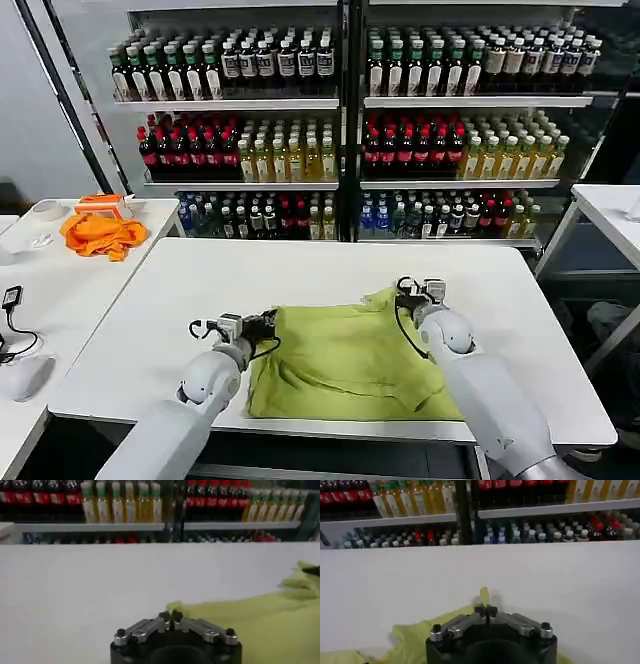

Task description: Fold and organize the clothes.

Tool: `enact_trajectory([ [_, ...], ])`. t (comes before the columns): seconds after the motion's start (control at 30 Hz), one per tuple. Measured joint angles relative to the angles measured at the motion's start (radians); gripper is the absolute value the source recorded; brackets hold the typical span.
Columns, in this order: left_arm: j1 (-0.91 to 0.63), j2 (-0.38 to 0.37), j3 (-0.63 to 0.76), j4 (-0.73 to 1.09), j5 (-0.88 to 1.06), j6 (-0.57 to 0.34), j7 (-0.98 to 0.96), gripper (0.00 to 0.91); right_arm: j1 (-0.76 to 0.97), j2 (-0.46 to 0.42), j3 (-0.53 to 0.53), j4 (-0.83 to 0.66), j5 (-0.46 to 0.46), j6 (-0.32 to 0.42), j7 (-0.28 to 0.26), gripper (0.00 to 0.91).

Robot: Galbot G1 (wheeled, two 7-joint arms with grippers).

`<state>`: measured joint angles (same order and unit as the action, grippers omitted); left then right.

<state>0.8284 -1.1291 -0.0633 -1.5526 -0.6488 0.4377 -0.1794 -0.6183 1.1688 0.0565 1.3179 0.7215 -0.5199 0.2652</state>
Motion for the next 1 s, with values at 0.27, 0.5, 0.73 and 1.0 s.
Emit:
enact_trajectory([
  [0.27,0.030,0.027,-0.023,-0.074,-0.024,-0.026,0.015,0.020,-0.053,-0.048,0.039,0.136,-0.003,0.000,0.007,0.000],
  [0.5,0.072,0.053,-0.041,-0.151,-0.025,-0.031,0.027,0.010,-0.127,-0.102,0.093,0.285,-0.001,-0.005,0.014,0.000],
  [0.73,0.130,0.082,-0.065,-0.233,-0.026,-0.032,0.041,0.010,-0.245,-0.163,0.164,0.433,0.003,-0.009,0.017,0.000],
  [1.0,0.220,0.117,-0.097,-0.326,-0.018,-0.030,0.053,0.010,-0.410,-0.212,0.263,0.597,0.007,-0.022,0.022,0.000],
])
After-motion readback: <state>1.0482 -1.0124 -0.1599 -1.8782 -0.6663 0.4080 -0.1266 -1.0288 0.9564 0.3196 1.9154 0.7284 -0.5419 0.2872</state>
